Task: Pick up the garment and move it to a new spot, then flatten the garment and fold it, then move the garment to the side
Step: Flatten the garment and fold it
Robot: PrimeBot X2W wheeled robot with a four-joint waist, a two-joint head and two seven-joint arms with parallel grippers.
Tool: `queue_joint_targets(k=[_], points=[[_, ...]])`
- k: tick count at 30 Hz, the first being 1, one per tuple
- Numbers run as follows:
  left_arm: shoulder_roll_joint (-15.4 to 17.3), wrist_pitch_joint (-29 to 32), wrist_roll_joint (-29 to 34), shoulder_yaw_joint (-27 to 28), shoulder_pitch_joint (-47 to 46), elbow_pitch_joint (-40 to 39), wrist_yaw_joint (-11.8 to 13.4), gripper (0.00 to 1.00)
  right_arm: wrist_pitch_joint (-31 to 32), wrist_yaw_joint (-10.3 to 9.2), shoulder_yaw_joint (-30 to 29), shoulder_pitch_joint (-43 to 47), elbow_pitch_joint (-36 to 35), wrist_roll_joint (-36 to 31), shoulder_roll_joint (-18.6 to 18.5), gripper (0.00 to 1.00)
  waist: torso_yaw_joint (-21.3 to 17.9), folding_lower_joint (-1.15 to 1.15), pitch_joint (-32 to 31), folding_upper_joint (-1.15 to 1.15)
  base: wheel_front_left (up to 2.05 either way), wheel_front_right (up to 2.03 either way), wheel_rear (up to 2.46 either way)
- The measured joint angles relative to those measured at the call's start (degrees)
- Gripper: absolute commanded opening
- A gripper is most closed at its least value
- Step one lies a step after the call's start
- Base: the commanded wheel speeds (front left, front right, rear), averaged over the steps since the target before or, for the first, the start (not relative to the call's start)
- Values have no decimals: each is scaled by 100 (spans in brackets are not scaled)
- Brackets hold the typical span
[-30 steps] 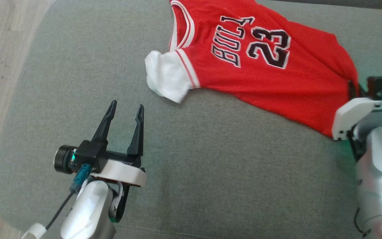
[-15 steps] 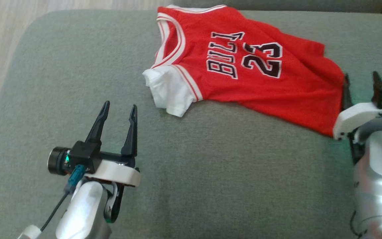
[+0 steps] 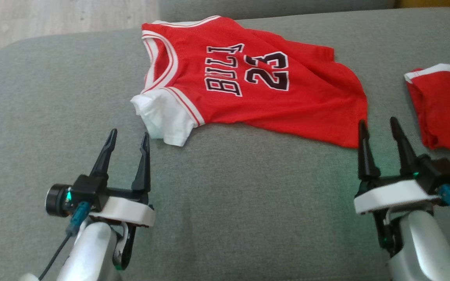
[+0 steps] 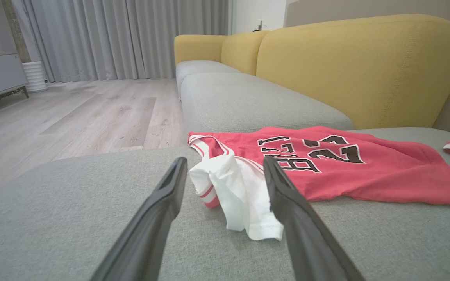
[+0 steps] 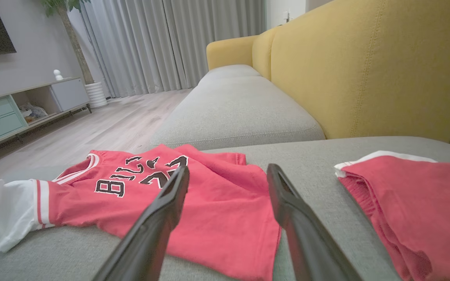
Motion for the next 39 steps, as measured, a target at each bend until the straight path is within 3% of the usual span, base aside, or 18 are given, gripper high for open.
queue_joint_targets(k=[9,16,24,39], points=[[134,53,-2,130,-74,267,5,100,0,0,140,148,-449,0,21,100,-146,1,225,0,0,0,0],[283,411,-10,162,-750,847,4,100,0,0,198,148,-517,1,21,100,-175,1,542,0,0,0,0],[353,447,-62,116,-1380,1248,-345,100,0,0,258,85,-514,30,23,100,-279,2,786,0,0,0,0],[282,322,-4,-227,-1516,1296,-365,100,0,0,264,57,-436,62,23,100,-408,1,821,0,0,0,0]])
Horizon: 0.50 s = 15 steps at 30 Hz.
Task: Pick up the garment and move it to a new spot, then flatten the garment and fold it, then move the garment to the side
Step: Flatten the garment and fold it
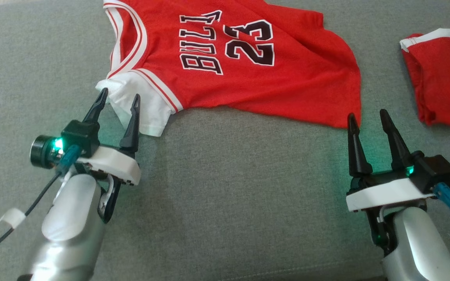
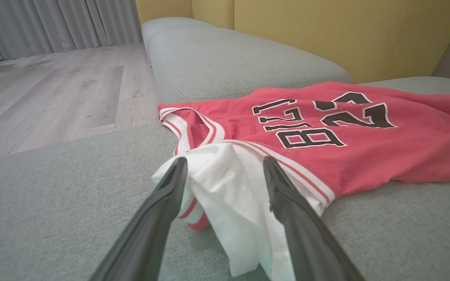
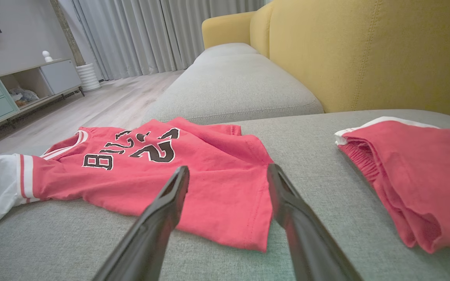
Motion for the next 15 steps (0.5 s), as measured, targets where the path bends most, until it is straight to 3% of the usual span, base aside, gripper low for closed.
queue_joint_targets(k=[7,8,9,15], points=[[5,89,0,-24,-94,71,1,100,0,0,51,-2,30,34,0,100,-55,0,60,0,0,0,0],[7,93,-1,-24,-103,100,1,38,0,0,59,-2,41,34,0,100,-64,0,68,0,0,0,0],[9,122,-2,-24,-112,116,1,0,0,0,64,-2,55,34,0,100,-71,0,73,0,0,0,0],[-10,79,-65,-32,-143,90,0,0,0,0,1,-1,243,29,0,100,-51,0,-9,0,0,0,0]])
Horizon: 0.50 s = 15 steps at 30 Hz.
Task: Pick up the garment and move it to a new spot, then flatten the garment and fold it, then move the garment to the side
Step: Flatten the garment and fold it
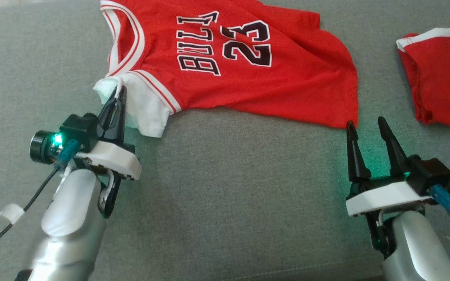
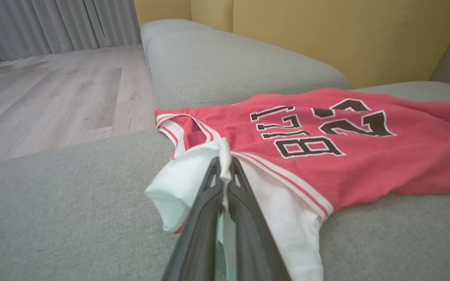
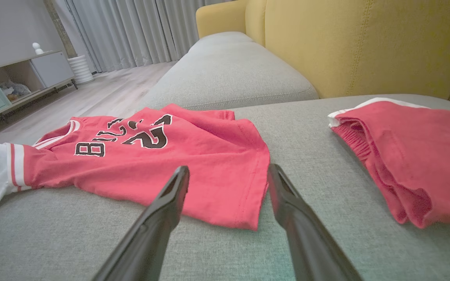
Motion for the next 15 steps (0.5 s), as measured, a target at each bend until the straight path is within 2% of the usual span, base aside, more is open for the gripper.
queue_joint_targets(k=[9,15], points=[[-31,-303,-300,236,367,-731,159,0,1,0,-447,-4,1036,-207,1,100,264,0,-319,0,0,0,0],[-40,-308,-321,234,610,-1110,203,0,79,0,-614,-257,1717,172,1,100,437,-1,-407,0,0,0,0]])
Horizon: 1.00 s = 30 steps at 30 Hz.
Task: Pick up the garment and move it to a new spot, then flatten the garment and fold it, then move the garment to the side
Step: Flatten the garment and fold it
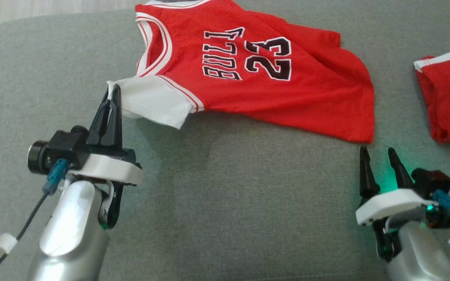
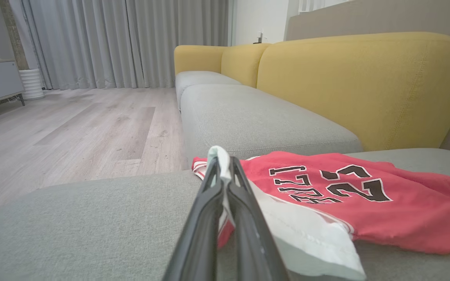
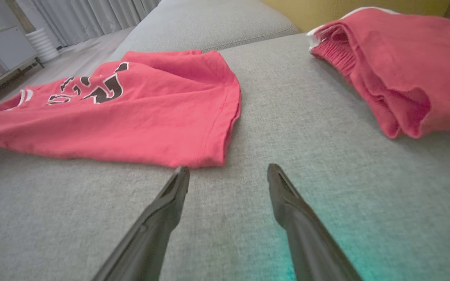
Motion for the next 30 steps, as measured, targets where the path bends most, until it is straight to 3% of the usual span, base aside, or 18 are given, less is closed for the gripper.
queue_joint_targets(k=[8,15,23,24,25,30], points=[[-31,-1,-32,-20,248,-331,56,0,-3,0,11,-885,1170,460,-1,100,208,0,-44,0,0,0,0],[-57,-1,-66,-99,324,-389,54,0,-107,0,31,-1391,2101,137,-57,100,366,0,-89,0,0,0,0],[-77,-1,-88,-187,326,-392,109,0,-125,0,408,-1491,2472,-67,-108,100,318,0,-229,0,0,0,0],[-80,-1,-88,-188,327,-388,110,0,-134,0,474,-1490,2487,-63,-108,40,302,0,-254,0,0,0,0],[-80,-1,-89,-189,333,-385,110,0,-135,0,524,-1486,2482,-53,-108,0,284,0,-279,0,0,0,0],[-75,-21,-194,-132,404,-387,160,0,-116,0,630,-1337,2279,-62,-69,0,211,1,-412,0,0,0,0]])
